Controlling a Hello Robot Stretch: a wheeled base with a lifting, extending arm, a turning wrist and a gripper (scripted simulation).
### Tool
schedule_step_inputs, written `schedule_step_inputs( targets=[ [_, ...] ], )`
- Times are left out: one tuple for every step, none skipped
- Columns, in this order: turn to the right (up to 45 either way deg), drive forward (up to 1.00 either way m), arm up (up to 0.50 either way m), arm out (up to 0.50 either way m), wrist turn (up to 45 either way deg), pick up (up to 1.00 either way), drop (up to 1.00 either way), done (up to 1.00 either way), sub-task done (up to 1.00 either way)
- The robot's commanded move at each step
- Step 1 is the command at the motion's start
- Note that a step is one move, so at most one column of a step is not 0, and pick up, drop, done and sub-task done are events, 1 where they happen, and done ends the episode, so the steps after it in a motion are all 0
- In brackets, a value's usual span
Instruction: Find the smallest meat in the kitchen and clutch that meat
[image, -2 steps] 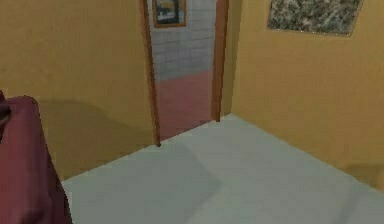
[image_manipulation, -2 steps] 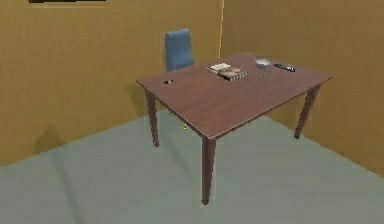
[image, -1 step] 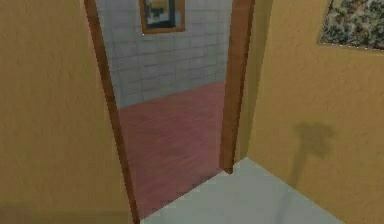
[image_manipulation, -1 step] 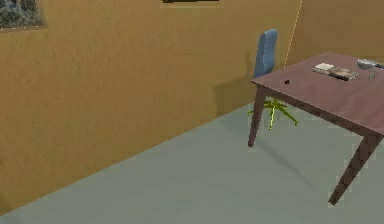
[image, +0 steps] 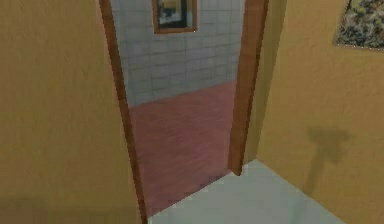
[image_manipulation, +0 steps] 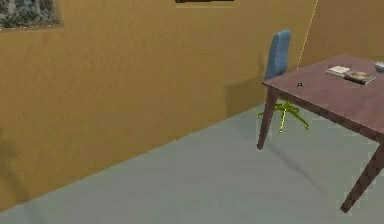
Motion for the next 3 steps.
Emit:
schedule_step_inputs(
  targets=[
    [0.0, 1.0, 0.0, 0.0, 0.0, 0.0, 0.0, 0.0, 0.0],
    [-3.0, 0.0, 0.0, 0.0, 0.0, 0.0, 0.0, 0.0, 0.0],
    [0.0, 0.05, 0.0, 0.0, 0.0, 0.0, 0.0, 0.0, 0.0]
  ],
)
